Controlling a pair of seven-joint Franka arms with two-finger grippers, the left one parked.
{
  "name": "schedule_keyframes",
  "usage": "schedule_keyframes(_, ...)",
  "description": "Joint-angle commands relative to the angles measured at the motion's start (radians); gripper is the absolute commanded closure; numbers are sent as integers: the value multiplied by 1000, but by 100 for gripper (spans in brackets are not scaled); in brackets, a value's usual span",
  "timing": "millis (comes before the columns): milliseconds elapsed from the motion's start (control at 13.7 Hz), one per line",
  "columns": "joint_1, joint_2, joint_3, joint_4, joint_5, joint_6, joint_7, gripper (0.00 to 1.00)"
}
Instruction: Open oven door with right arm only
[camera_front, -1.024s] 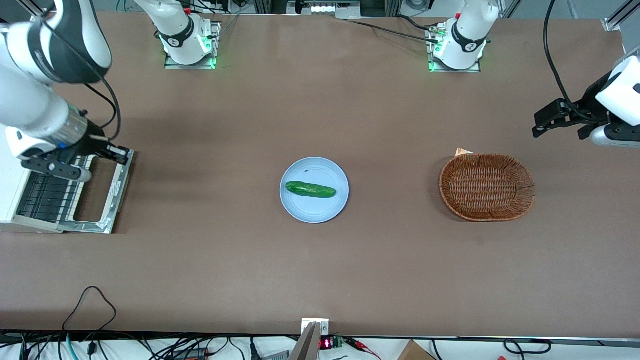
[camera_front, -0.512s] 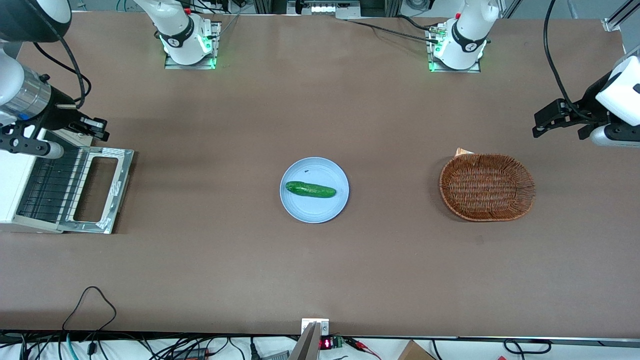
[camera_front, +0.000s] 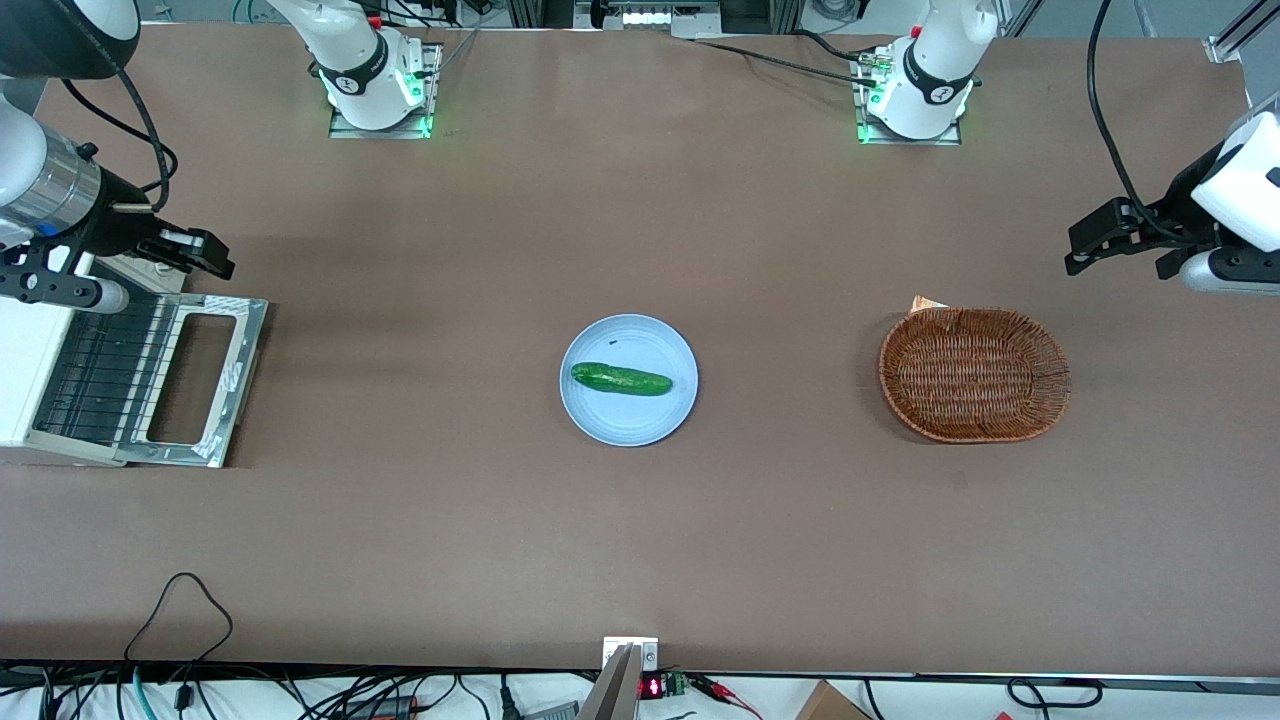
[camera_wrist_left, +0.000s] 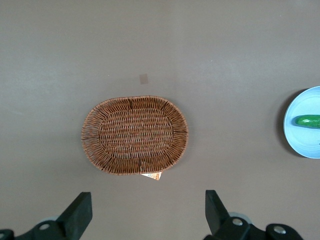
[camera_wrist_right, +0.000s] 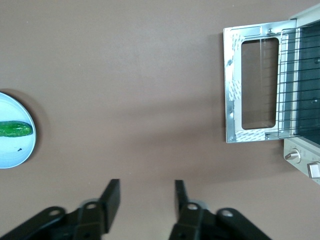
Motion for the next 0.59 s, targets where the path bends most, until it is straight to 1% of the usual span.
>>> schedule_keyframes(0, 11, 4, -14, 44, 15, -26, -25, 1)
schedule_keyframes(220, 13, 4, -10, 55, 15, -25, 15, 1)
schedule_keyframes(512, 25, 13, -10, 55, -6, -11, 110, 1)
